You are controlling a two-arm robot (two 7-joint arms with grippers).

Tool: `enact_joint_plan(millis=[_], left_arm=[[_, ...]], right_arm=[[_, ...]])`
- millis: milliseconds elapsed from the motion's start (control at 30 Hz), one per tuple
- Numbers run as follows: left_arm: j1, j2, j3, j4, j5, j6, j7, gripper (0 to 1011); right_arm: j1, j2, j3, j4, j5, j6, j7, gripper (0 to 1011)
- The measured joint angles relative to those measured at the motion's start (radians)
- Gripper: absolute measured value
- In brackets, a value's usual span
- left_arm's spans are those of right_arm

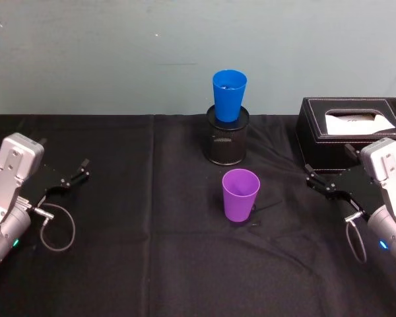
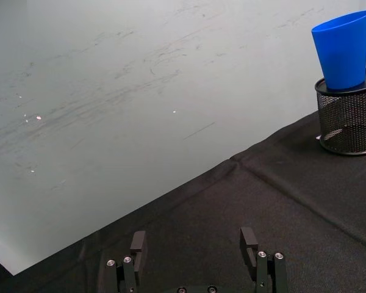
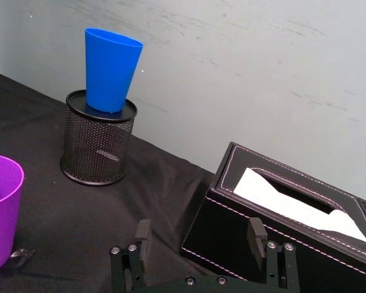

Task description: Pick up one cup with a gripper and tap it against the other cup.

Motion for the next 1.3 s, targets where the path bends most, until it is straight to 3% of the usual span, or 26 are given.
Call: enact_joint_plan(millis=[1300], left_arm=[[0.000, 0.000, 0.000, 0.000, 0.000, 0.000, 0.000, 1000]], right_arm=[[0.000, 0.000, 0.000, 0.000, 0.000, 0.000, 0.000, 1002]])
